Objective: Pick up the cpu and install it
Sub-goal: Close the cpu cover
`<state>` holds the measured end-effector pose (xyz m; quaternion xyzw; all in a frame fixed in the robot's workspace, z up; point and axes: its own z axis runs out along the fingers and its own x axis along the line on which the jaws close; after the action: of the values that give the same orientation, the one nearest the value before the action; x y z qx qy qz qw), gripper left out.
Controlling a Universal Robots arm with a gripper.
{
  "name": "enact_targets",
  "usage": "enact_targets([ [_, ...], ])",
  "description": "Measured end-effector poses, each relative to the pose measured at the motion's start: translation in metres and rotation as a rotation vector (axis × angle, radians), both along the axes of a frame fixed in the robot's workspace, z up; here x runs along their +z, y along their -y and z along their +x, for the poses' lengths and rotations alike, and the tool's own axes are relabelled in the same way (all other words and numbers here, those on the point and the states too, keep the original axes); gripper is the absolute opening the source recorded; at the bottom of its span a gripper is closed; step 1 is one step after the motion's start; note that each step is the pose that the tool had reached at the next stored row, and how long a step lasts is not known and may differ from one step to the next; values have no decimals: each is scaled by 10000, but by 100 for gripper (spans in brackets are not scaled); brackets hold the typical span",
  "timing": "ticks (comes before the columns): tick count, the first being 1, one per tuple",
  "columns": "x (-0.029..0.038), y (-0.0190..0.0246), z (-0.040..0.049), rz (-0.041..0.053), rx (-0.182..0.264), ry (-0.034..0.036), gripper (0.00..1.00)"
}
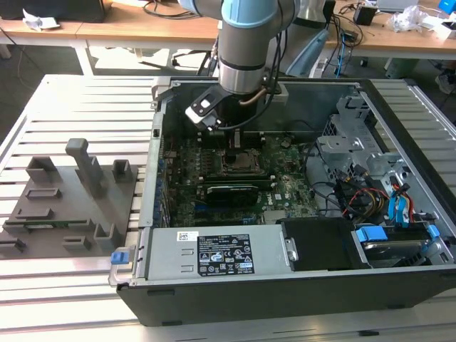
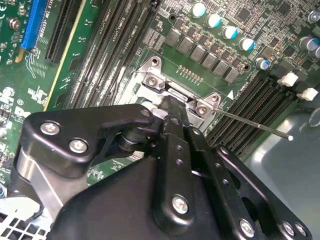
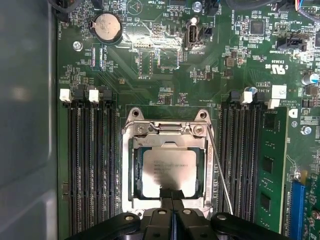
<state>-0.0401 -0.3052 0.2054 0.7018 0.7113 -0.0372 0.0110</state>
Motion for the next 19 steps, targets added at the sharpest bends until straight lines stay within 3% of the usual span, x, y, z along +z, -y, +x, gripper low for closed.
enact_targets([
  [5,-14,1,9,-6,-2,-6,11],
  [7,-16,1,120,-2,6,-2,11],
  [13,-4,-2,274,8,7,-22,11],
  [16,35,0,306,1,6,-38,11],
  [19,148,0,318,0,4,-44,11],
])
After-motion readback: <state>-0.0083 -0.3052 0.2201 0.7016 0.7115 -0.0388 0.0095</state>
